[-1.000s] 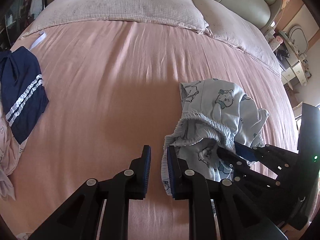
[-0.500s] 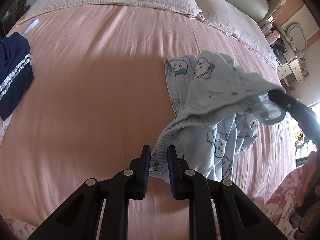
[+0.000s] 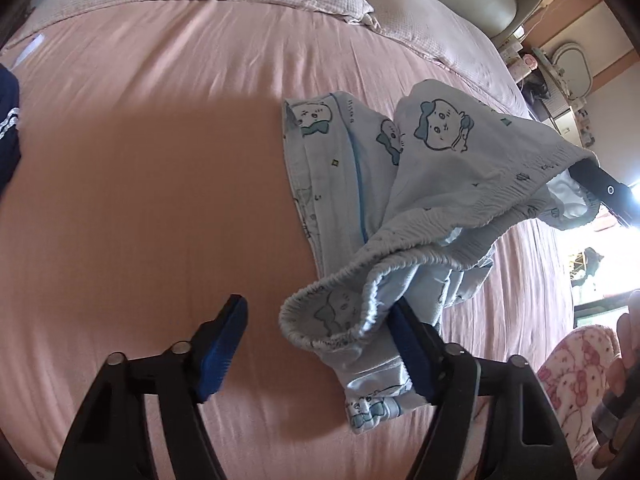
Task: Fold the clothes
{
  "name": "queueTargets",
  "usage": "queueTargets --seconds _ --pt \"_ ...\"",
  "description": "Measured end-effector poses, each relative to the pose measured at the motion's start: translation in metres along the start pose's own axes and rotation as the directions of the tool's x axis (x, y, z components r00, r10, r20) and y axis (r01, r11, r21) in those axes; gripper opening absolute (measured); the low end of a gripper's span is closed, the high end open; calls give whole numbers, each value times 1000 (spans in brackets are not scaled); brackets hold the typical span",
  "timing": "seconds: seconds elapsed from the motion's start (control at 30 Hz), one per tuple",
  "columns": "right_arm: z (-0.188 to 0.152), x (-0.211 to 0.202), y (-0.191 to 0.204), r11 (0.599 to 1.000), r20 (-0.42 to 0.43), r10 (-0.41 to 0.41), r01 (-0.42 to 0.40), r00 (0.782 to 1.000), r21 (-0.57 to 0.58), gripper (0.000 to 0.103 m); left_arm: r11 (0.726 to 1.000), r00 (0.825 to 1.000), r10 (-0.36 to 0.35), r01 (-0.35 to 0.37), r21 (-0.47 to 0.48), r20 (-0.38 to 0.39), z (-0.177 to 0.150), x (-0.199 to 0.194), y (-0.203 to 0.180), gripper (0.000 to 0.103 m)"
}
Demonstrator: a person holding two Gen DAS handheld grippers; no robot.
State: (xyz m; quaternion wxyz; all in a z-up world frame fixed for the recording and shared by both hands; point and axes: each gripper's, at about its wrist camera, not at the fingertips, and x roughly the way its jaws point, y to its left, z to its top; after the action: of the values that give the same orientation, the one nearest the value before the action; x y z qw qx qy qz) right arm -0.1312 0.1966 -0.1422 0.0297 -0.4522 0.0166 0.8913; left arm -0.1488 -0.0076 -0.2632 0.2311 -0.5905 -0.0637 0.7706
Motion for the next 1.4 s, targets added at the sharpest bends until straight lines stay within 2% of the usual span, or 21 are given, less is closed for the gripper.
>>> queueTargets --seconds 0.03,0.07,0.13,0.3,0.4,0.5,0.6,0.7,0.77,0.83,0.87,0.9,0.93,0.97,1.1,1.17,1.23,1.27,1.3,1.37,1.4 --pt "0 1 0 1000 -3 2 -2 1000 2 6 1000 1000 14 -14 24 -1 0 1 -3 22" --pt "-1 2 -1 1000 -6 4 -4 1000 4 6 999 1000 26 -25 45 -3 -1 2 -7 14" --pt "-3 4 -1 1000 -13 3 -3 1000 3 6 996 999 46 -45 75 -4 -3 0 -11 8" --pt "0 8 -12 1000 -23 8 -7 1000 25 6 991 994 93 -97 92 55 -1 -33 -13 7" --pt "24 3 -19 1000 6 -10 10 1000 11 6 981 981 125 -144 130 146 29 -71 -21 7" --pt "67 -15 -20 999 87 -30 32 996 -23 6 966 956 150 -196 168 251 71 -116 -27 7" --pt "119 -46 -21 999 187 -24 31 982 -33 6 950 910 156 -244 193 384 118 -174 -46 7" --pt "162 -97 -21 999 311 -18 31 950 -39 6 931 837 137 -291 218 530 152 -245 -70 7" --pt "181 -136 -20 998 403 -22 43 915 -44 6 915 782 120 -326 237 612 150 -293 -83 7" --pt "187 -169 -19 998 473 -19 43 881 -40 6 900 746 104 -352 257 658 143 -323 -93 7" --pt "186 -183 -19 999 500 -16 39 866 -36 6 895 736 99 -360 264 669 140 -329 -96 7" --pt "185 -196 -20 999 524 -13 35 852 -32 6 895 739 95 -356 267 667 140 -326 -96 7" --pt "177 -199 -19 999 525 -13 32 851 -27 6 902 755 90 -338 268 650 136 -316 -94 7" --pt "165 -196 -20 1000 513 -11 22 858 -16 6 911 781 85 -312 268 619 126 -303 -89 7" --pt "89 -142 -26 996 377 0 -35 926 86 6 955 909 122 -217 201 398 77 -200 -49 7" --pt "45 -92 -26 988 241 0 -36 970 148 6 964 953 168 -211 160 250 50 -135 -27 7" --pt "-3 -30 -21 982 68 10 -23 998 187 6 963 970 218 -232 138 105 25 -71 -6 7" --pt "-25 2 -17 984 -36 12 -5 999 177 6 962 970 241 -243 128 30 13 -39 4 7" --pt "-47 33 -13 986 -137 14 9 990 167 6 962 969 247 -243 123 -26 3 -18 11 7" --pt "-80 68 -10 981 -289 59 -2 956 194 6 963 967 248 -240 126 -56 -10 -3 15 7" --pt "-88 74 -11 975 -319 83 -11 944 221 6 963 968 246 -237 126 -55 -12 -2 16 8"
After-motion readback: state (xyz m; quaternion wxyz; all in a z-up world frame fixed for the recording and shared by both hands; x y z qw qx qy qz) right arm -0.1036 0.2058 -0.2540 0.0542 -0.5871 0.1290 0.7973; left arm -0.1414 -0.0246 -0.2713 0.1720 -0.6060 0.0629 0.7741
